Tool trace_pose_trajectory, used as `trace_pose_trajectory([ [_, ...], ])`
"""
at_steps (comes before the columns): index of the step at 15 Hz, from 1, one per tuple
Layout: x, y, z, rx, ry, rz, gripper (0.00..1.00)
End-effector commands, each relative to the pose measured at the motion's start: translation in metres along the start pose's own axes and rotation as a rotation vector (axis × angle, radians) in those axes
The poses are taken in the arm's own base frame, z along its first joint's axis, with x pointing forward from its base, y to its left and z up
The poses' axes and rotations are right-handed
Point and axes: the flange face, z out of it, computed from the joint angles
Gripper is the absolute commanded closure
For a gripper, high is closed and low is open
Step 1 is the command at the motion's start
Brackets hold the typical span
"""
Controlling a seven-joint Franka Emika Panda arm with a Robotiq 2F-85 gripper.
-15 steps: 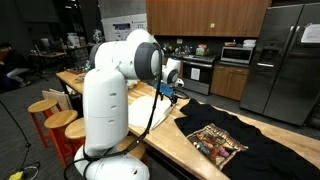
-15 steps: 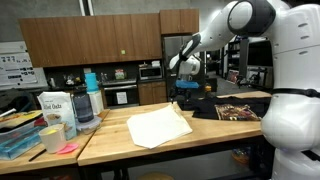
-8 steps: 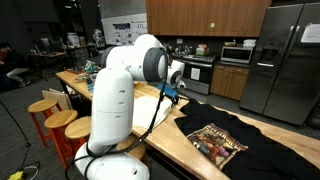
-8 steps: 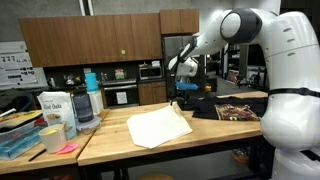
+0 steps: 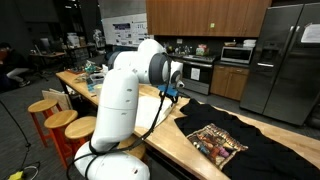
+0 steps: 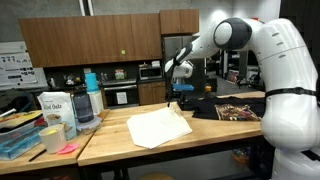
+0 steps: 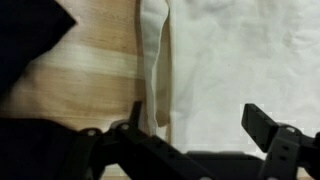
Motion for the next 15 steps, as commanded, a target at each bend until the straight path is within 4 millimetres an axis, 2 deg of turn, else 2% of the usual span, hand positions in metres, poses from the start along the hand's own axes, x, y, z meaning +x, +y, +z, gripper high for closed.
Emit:
trace_pose_trajectory([
  [1,0.013,-0.008,0.003,-0.055,-0.028,-0.038,0.00],
  [8,0.030,-0.017,0.015,-0.131,-0.066,-0.067,0.00],
  [15,0.043,-0.007,0.020,-0.140,-0.090,-0.042,0.00],
])
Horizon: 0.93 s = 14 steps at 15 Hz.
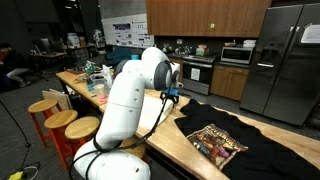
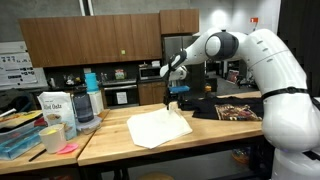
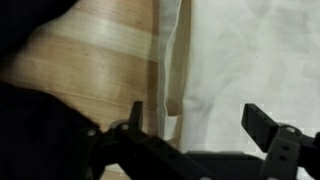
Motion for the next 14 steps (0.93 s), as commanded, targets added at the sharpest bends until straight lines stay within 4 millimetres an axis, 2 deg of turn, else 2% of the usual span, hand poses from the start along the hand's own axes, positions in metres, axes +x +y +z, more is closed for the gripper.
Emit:
trace_pose_trajectory([
  [1,0.008,0.008,-0.002,-0.012,-0.018,0.020,0.00],
  [12,0.023,0.009,0.011,0.007,-0.054,0.022,0.01],
  [14,0.026,0.009,0.013,0.010,-0.061,0.022,0.22],
])
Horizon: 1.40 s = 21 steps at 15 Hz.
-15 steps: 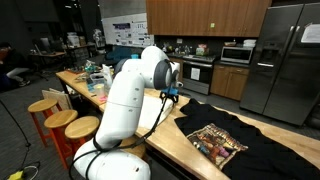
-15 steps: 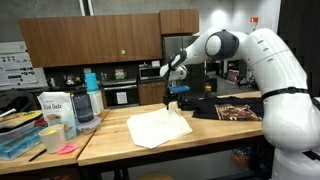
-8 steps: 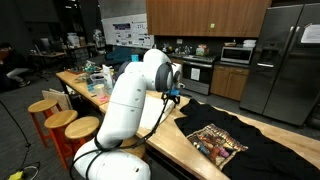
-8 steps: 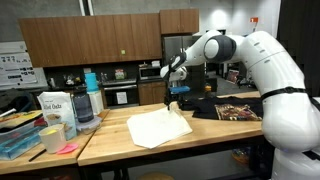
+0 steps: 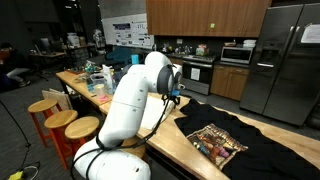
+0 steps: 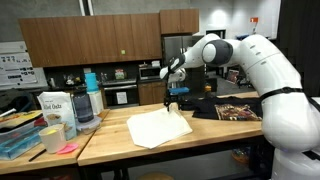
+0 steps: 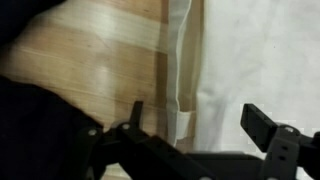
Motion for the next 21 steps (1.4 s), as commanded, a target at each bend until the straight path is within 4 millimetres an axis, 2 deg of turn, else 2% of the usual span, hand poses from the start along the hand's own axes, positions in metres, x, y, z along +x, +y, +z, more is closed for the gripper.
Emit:
trace_pose_trajectory([
  [1,0.008,-0.001,-0.001,0.009,-0.021,0.006,0.30],
  [10,0.014,-0.001,-0.004,0.023,-0.052,0.012,0.98],
  [12,0.014,0.000,-0.004,0.036,-0.061,0.017,1.00],
  [16,0.009,0.009,-0.008,0.071,-0.061,0.031,0.97],
  [21,-0.015,0.043,-0.033,0.133,-0.016,0.097,0.97],
])
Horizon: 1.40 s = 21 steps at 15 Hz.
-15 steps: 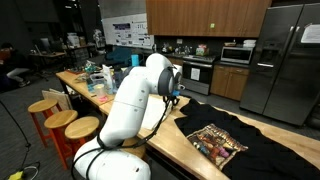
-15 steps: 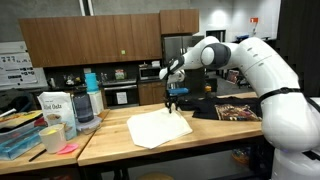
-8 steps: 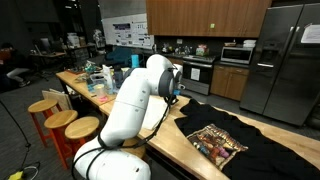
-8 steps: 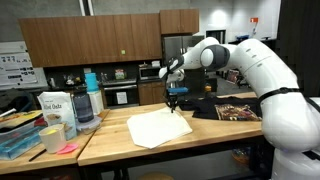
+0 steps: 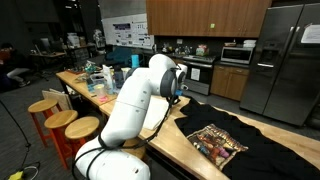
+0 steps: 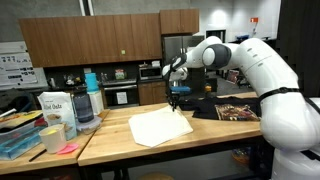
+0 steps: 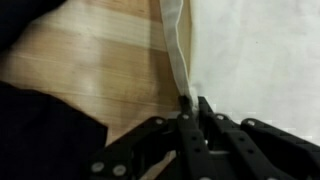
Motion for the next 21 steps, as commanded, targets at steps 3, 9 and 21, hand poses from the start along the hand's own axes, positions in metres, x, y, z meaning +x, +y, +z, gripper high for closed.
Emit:
trace_pose_trajectory([
  [3,-0.056,0.049,-0.057,0.055,0.084,0.083,0.97],
  [9,-0.110,0.059,-0.111,0.035,0.136,0.089,0.97],
  [21,-0.143,-0.157,-0.117,-0.008,0.130,-0.182,0.97],
])
